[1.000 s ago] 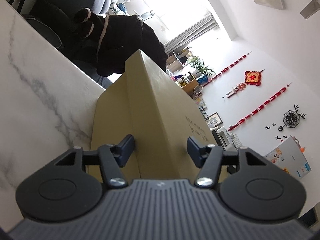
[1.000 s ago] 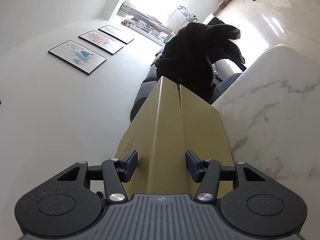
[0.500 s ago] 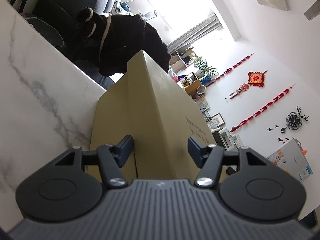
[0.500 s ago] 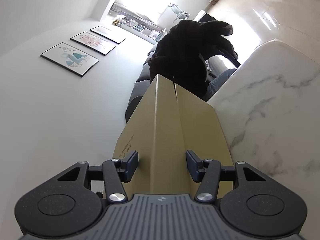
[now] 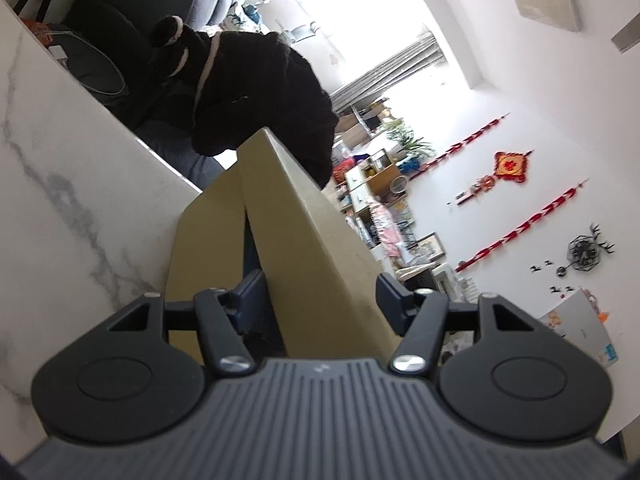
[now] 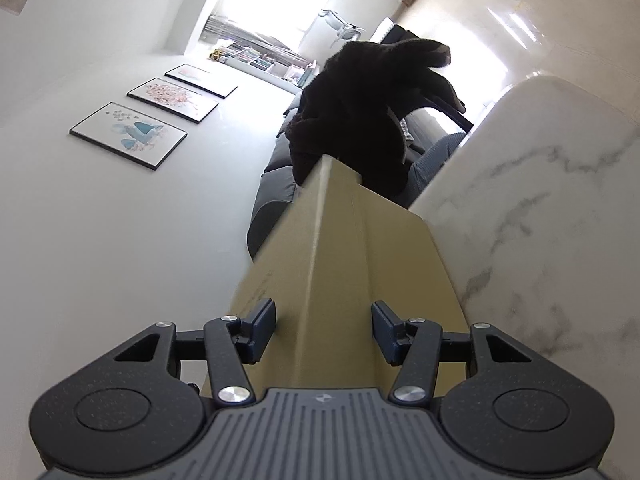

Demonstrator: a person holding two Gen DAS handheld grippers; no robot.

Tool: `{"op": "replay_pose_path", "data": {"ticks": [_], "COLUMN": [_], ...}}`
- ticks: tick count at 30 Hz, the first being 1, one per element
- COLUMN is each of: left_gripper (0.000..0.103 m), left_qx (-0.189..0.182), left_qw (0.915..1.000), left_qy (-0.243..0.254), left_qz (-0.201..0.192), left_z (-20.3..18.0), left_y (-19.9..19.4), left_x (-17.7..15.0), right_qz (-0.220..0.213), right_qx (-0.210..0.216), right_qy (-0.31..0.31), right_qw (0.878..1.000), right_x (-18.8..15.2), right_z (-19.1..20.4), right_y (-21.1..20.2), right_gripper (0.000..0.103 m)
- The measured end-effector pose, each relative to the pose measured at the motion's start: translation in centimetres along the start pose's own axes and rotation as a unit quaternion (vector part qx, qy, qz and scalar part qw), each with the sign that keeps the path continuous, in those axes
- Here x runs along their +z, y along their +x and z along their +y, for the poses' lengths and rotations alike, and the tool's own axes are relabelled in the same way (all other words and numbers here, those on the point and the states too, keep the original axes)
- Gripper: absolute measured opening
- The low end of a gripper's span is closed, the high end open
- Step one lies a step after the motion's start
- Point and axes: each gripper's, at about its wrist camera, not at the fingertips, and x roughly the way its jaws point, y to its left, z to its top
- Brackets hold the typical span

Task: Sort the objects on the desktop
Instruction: 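Push the lid fully down onto the box with both grippers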

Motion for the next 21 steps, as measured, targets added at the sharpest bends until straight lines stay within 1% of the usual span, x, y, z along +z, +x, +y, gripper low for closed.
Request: {"op": "replay_pose_path", "data": {"ticks": [2,4,11,17,21], "left_gripper": [0.059,0.059,0.058,0.057,0.057], "left_qx": [0.002,0.003,-0.001,0.008,0.007], "left_qw": [1.0000,1.0000,1.0000,0.9998,0.9997], "left_qy": [0.003,-0.003,0.003,0.020,0.022], "left_qz": [-0.001,0.001,0.001,0.004,0.006], "left_z": [0.1,0.5,0.9,0.8,1.0], "left_y": [-0.1,-0.3,-1.1,-1.7,-2.1], "left_x": [-0.1,-0.3,-1.4,-2.2,-2.6], "right_qz": [0.002,0.002,0.004,0.007,0.006], "right_qx": [0.009,0.006,-0.005,-0.006,-0.016], "right_qy": [0.007,-0.001,-0.029,-0.040,-0.054], "right_qw": [1.000,1.000,1.000,0.999,0.998], "right_x": [-0.2,-0.3,-0.9,-1.8,-2.4], "right_z": [-0.4,-0.2,0.8,0.4,0.4], "right_y": [-0.1,-0.1,-0.8,-1.4,-1.4], "right_gripper": [0.056,0.056,0.057,0.057,0.057]}}
